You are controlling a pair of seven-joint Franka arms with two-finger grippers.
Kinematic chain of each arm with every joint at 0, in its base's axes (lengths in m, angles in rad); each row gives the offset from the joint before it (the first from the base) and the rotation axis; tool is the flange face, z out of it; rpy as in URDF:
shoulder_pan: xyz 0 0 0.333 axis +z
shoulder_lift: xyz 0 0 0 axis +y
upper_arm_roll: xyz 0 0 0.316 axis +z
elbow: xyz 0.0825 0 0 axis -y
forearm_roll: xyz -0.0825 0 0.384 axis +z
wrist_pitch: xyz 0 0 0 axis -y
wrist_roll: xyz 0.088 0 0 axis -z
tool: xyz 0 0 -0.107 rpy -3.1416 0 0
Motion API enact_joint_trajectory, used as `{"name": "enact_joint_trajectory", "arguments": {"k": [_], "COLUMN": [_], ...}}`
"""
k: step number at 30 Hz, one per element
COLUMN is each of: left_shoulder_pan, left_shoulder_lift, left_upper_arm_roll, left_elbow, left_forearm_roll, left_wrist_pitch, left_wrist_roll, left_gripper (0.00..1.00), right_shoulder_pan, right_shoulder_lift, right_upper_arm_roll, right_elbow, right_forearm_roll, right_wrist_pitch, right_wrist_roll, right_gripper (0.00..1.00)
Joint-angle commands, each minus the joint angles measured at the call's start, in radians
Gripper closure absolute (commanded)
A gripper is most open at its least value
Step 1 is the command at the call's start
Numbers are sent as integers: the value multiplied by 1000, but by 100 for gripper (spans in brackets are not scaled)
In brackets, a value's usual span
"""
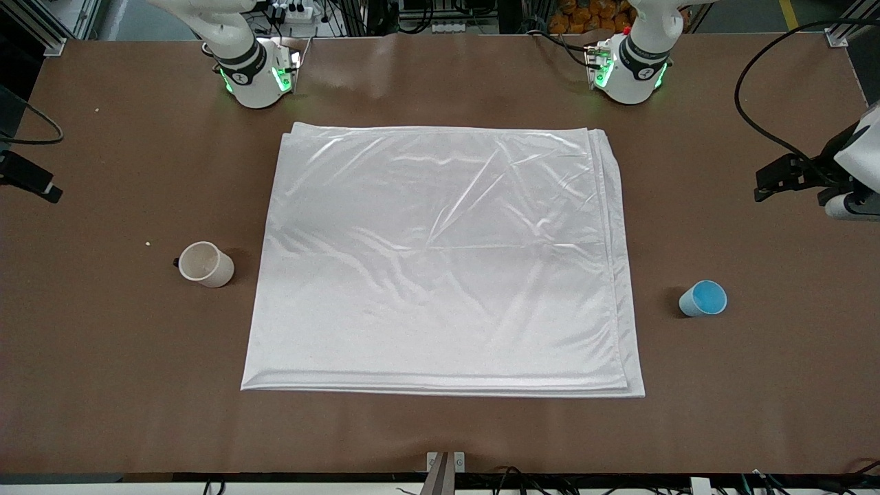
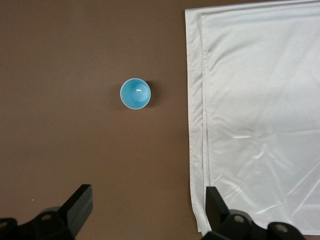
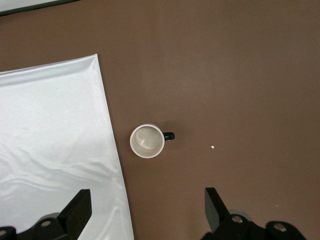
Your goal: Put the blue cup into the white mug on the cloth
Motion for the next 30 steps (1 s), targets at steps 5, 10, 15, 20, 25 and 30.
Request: {"name": "enact_joint_trajectory", "arguments": {"k": [5,10,15,20,25,30], "left_shoulder_pan": [0,-1,-3,11,48,88], "left_shoulder_lift": [2,3,2,23,87,150], "left_upper_arm_roll": [0,-3,-6,0,4,4], "left_elbow": [10,12,12,12,10,12], "left_forearm_roll": [-23,-25,-19,-17,1,46], "left_wrist_pitch": [-8,-8,-8,-5,0,56], "left_wrist_roll": [21,13,9,10,21,24], "left_gripper": [0,0,0,0,0,0], "right_shoulder_pan": [-7,-9,-9,-7,-7,-7], "right_shoulder_lift": [-25,-25,-25,-25,-22,-20], "right_upper_arm_roll": [4,4,4,4,4,4], "right_elbow": [-20,-20,-20,-21,-21,-35], "right_forearm_roll": [-8,-8,-8,-8,-8,-8], "right_wrist_pitch": [0,0,0,5,9,16], "right_wrist_roll": [12,12,10,10,6,1], "right_gripper": [0,0,0,0,0,0]}}
